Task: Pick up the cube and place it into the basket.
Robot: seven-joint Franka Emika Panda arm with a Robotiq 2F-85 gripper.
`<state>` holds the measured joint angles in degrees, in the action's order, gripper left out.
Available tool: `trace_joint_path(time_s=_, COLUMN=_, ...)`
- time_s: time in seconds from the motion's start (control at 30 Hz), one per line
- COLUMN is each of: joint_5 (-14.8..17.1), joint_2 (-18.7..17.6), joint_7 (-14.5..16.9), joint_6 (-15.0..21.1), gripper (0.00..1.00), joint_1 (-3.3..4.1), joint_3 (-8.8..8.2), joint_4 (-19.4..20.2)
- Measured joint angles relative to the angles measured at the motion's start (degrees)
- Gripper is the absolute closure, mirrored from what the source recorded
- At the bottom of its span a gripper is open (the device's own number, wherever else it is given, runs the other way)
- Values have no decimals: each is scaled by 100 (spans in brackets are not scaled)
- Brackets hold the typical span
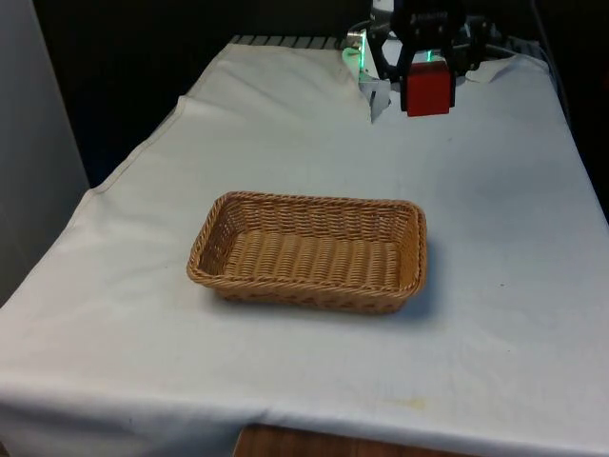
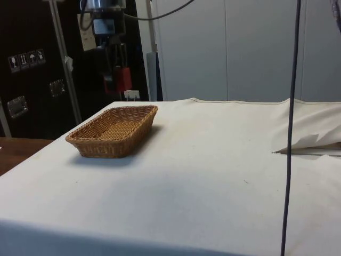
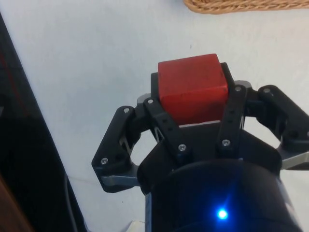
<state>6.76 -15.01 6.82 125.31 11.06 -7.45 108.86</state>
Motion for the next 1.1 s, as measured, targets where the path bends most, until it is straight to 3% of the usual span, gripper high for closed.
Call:
trace_joint_path(time_s=0.73, joint_5=0, joint_2=-516, joint_7=-596, joint_6=69, gripper=99, joint_1=-23, joint_3=-11, joint_4=-498)
trace_joint_path(time_s=1.1, joint_5=0, joint_2=-859, joint_7=-670, joint_6=52, gripper=99, joint_1=-40, joint_3=-86, joint_4=-888)
